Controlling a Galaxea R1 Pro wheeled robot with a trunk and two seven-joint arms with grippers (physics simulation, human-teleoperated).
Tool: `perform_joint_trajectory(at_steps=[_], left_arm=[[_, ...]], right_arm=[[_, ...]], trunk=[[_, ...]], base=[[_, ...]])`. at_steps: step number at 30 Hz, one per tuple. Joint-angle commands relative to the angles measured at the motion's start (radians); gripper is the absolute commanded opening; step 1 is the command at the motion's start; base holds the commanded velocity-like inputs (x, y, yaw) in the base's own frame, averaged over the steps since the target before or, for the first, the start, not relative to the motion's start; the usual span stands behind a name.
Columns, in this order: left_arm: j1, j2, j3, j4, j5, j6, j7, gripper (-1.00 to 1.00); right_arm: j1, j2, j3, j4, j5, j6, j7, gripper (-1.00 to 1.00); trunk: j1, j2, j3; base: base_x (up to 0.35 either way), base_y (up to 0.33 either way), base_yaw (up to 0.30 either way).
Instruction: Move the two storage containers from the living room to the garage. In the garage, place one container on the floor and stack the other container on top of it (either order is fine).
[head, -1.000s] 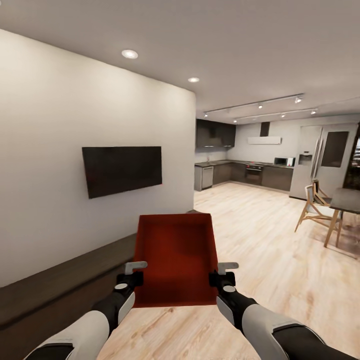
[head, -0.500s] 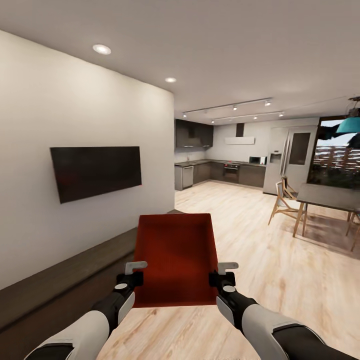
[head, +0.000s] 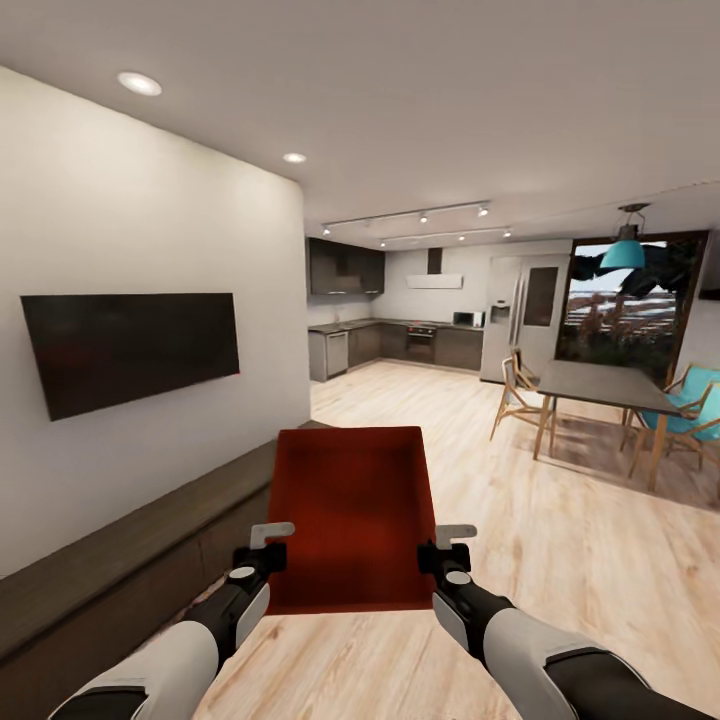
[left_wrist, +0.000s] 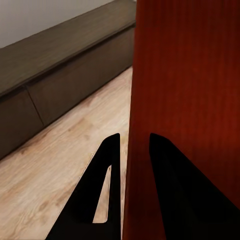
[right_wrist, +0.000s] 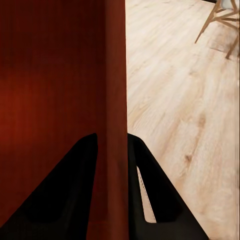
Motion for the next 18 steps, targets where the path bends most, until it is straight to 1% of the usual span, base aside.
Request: perform_joint_trajectory(at_steps=[1, 18], left_arm=[[0.0, 0.005, 0.015, 0.005, -0.001, -0.004, 0.013, -1.0], [0.0, 0.005, 0.015, 0.004, -0.001, -0.003, 0.013, -1.0]], right_arm=[[-0.001, 0.0, -0.02, -0.002, 0.003, -0.024, -0.013, -1.0], [-0.001, 0.0, -0.02, -0.002, 0.003, -0.024, -0.013, -1.0]], trunk=[[0.0, -0.001, 0.0], [0.0, -0.001, 0.0]], base=[[0.0, 0.0, -0.283], [0.0, 0.0, -0.283]])
